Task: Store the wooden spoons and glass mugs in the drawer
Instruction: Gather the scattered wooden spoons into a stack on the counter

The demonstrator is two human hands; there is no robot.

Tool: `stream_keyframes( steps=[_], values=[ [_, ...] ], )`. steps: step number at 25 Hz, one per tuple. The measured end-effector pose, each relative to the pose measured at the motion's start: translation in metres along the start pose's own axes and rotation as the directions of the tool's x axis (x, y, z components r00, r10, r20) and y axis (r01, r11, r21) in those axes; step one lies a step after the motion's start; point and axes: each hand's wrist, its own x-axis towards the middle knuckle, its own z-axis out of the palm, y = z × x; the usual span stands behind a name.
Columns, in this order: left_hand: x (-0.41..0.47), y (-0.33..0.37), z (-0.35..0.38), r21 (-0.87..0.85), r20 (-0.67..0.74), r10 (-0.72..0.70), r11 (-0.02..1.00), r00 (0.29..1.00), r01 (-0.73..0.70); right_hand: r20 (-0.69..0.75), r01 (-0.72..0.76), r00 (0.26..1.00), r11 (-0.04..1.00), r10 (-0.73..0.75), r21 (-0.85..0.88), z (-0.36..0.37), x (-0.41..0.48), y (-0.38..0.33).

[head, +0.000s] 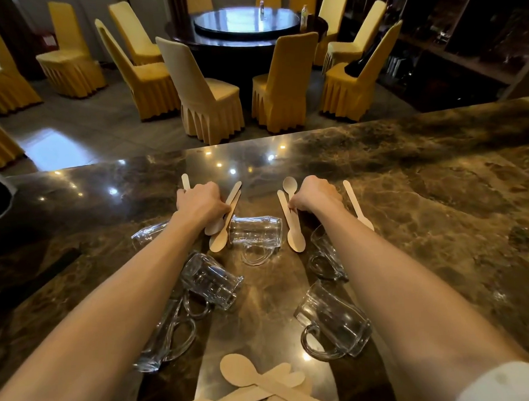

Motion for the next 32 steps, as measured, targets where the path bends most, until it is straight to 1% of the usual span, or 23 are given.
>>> stream_keyframes(
  steps=[3,8,13,18,22,26,32],
  values=[
    [-0.001,0.001,0.0,-0.039,0.009,-0.023,0.999,1.0,0.024,0.033,-0.028,0.999,0.999,0.027,0.045,0.0,0.001,-0.002],
    [-0.004,0.0,0.001,-0.103,0.025,-0.038,0.994,0.999,0.04,0.048,-0.027,0.999,0.994,0.022,0.103,0.001,0.001,-0.002],
    [-0.007,-0.001,-0.001,-0.127,0.017,-0.011,0.992,1.0,0.013,0.04,-0.027,0.999,0.991,0.022,0.132,0.0,-0.005,0.001],
    [-0.01,0.001,-0.005,-0.234,0.004,0.016,0.972,1.0,-0.015,-0.036,0.071,0.997,0.974,-0.064,0.217,-0.007,-0.013,0.002],
    [-0.017,0.008,-0.02,-0.325,-0.08,0.05,0.943,0.995,-0.074,-0.087,0.15,0.987,0.952,-0.132,0.267,-0.021,-0.026,-0.001],
    [-0.03,0.015,-0.036,-0.432,-0.124,0.087,0.892,0.988,-0.133,-0.113,0.201,0.978,0.93,-0.175,0.306,-0.037,-0.041,-0.006],
    [-0.058,0.02,-0.05,-0.445,-0.151,0.15,0.872,0.977,-0.203,-0.171,0.288,0.954,0.906,-0.244,0.311,-0.054,-0.067,-0.006]
  ],
)
